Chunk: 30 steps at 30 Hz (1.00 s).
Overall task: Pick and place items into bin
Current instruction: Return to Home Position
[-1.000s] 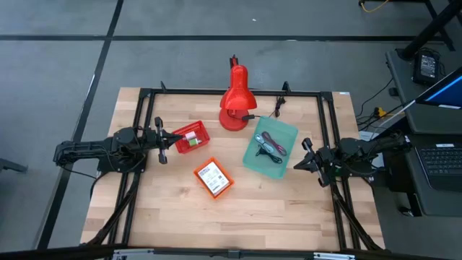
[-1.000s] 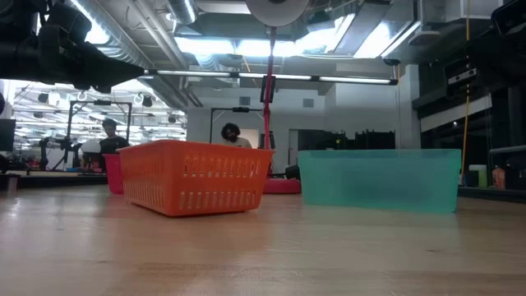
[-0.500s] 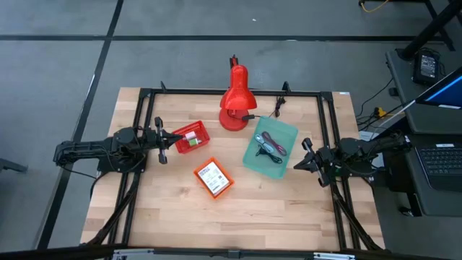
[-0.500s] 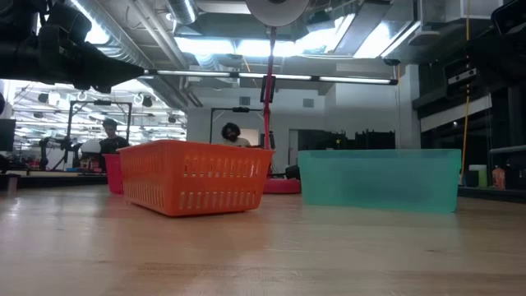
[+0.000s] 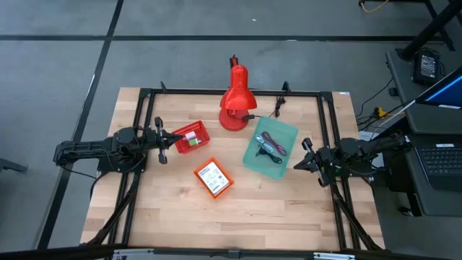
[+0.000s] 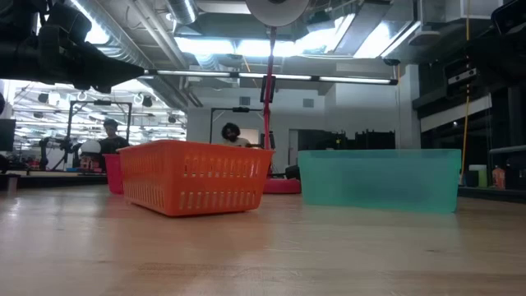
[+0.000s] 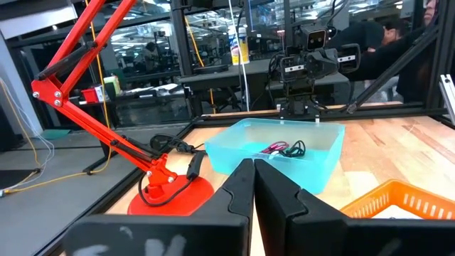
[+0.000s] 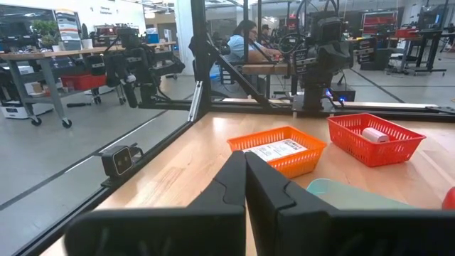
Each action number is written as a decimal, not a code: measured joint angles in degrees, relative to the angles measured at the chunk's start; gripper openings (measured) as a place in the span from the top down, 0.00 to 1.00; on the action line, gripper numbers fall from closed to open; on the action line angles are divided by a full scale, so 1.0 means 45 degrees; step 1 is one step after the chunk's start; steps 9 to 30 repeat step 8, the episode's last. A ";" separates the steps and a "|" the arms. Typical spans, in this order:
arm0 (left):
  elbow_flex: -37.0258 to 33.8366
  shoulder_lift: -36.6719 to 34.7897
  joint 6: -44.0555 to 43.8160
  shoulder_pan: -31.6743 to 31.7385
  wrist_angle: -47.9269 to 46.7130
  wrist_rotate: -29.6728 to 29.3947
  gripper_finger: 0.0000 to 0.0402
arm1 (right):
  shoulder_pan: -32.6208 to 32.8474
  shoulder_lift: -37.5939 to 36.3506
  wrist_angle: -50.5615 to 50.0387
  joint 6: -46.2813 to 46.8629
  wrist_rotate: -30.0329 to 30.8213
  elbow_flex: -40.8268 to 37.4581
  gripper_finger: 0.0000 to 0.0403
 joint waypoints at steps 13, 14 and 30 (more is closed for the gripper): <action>0.0000 0.0002 0.0002 0.0001 0.0000 0.0001 0.99 | 0.0000 0.0000 0.0002 -0.0010 0.0005 0.0000 1.00; 0.0000 0.0002 0.0002 0.0001 0.0000 0.0001 0.99 | 0.0000 0.0000 0.0002 -0.0010 0.0005 0.0000 1.00; 0.0000 0.0002 0.0002 0.0001 0.0000 0.0001 0.99 | 0.0000 0.0000 0.0002 -0.0010 0.0005 0.0000 1.00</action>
